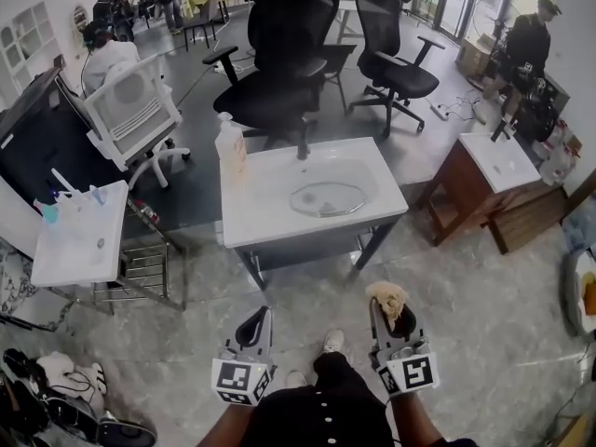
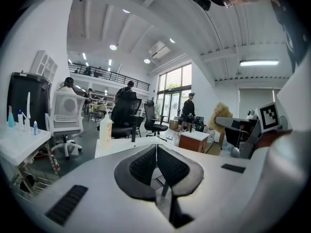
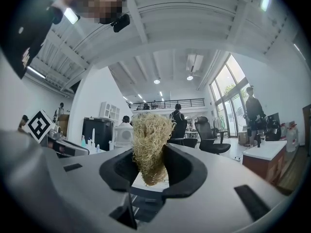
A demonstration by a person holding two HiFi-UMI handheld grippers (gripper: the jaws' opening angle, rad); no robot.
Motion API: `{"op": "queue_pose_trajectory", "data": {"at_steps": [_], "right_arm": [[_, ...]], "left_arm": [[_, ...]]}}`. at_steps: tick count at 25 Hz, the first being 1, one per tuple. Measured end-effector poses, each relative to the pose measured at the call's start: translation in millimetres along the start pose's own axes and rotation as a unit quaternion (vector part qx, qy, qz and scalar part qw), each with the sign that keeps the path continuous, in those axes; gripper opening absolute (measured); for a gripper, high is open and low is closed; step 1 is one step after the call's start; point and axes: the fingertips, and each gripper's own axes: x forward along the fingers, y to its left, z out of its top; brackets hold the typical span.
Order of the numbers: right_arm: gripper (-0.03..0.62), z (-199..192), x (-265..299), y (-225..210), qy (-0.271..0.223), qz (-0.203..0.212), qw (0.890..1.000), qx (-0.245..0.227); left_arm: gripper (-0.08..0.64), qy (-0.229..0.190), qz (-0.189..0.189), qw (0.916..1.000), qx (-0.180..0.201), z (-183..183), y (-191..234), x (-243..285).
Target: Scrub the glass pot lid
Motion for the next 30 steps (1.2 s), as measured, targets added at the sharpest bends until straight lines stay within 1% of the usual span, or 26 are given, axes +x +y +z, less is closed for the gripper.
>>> {"op": "queue_pose_trajectory", "data": {"at_steps": [3,6,19,25,30], "right_arm": [[0.143,-0.7,18.9,-14.1,-0.004,0.004,1.000,-0.005],[0.143,-1.8,40.0,-28.0,-0.009,0.012,1.000,0.001],[0.143,-6.6,120.2,-104.4,-0.003,0.039,0.999,0.003],[0.143,-13.0,149.0,-137.9,0.003,0.054,0.999,0.005],[0.143,-20.0,165.8,-157.0,0.008,0.073,0.997,0.008]], "left_arm": [[0.029,-0.002,0.004,1.0000,0.002,6.4,3.2,19.7],[0.029,-0.002,0.007,1.0000,0.004,11.2,6.2,43.7],[0.029,0.004,0.032,0.9995,-0.002,34.6,9.3,146.6],[0.029,0.010,0.046,0.9989,-0.004,38.5,4.3,185.6],[0.029,0.010,0.061,0.9980,-0.013,40.3,-3.0,208.3]]}}
